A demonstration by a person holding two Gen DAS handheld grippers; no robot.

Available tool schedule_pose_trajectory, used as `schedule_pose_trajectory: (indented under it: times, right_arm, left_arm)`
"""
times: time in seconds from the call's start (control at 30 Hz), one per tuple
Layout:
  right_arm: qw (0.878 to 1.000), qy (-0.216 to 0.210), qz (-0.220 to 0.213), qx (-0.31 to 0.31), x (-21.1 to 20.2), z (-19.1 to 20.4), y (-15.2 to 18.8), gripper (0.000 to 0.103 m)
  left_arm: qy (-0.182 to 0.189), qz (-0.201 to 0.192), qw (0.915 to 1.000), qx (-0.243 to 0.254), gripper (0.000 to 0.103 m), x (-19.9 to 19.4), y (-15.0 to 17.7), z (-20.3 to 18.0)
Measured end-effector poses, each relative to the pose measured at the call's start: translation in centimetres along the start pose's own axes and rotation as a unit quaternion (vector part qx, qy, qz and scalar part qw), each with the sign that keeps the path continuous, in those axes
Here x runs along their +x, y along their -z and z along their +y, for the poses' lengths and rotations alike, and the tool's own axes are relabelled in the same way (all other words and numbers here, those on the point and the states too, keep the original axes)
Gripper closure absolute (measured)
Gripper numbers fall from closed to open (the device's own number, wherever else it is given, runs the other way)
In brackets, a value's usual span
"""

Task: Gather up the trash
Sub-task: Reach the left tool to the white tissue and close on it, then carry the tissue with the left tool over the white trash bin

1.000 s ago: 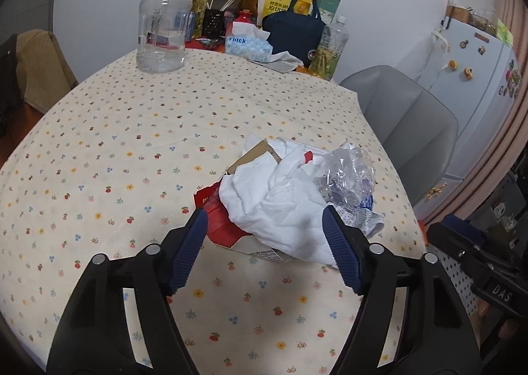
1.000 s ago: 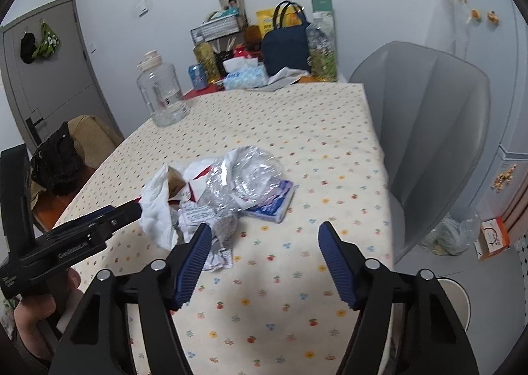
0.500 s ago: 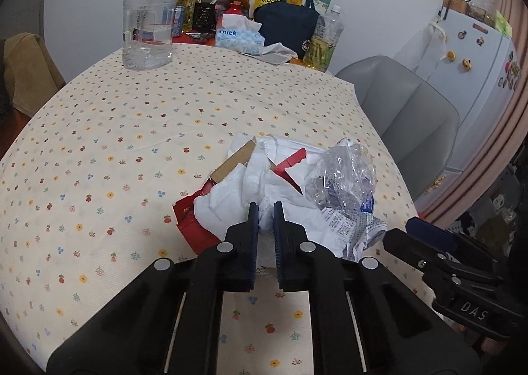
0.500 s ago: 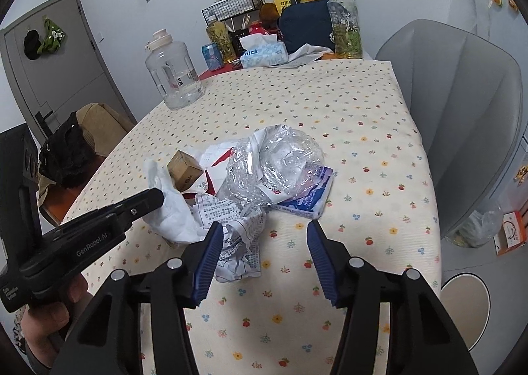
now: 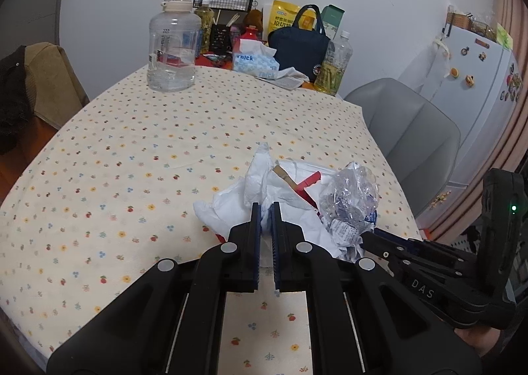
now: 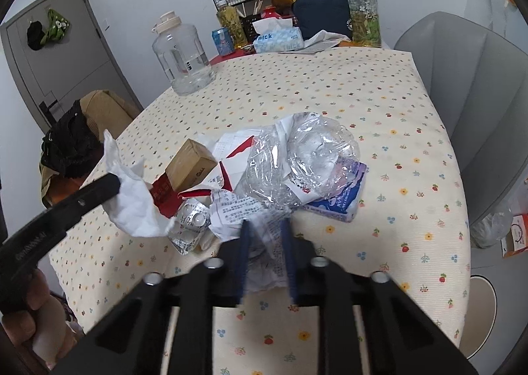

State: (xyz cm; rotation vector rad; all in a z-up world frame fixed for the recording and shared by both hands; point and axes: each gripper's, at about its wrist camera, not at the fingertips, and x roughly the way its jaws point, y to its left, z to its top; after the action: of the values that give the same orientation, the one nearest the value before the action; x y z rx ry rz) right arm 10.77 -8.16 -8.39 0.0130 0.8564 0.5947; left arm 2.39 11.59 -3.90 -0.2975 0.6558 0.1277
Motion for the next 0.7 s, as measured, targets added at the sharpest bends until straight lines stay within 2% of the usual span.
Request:
schedule_pose_trajectory:
  times: [0.07, 0.37, 0.7]
  right_arm:
    - [1.000, -0.003, -0.004, -0.002, -0.6, 0.2, 0.0, 0.099]
    - [0.999, -0.011, -0.049, -0.005, -6.1, -0.2, 0.3, 0.100]
    - [0.995, 0.020, -0.090, 0.031, -10.4, -3.9, 0.8, 0.100]
  left_arm:
    - [0.001, -0.005, 1.0000, -0.001, 0.097, -0.5, -0.1, 0.1]
    - [0.019, -0.030, 0.9992, 0.016, 0.096, -2.5, -0.8, -1.9]
    - [0.049, -0.039, 0.9968, 0.050, 0.097, -3.0, -1.4, -6.0]
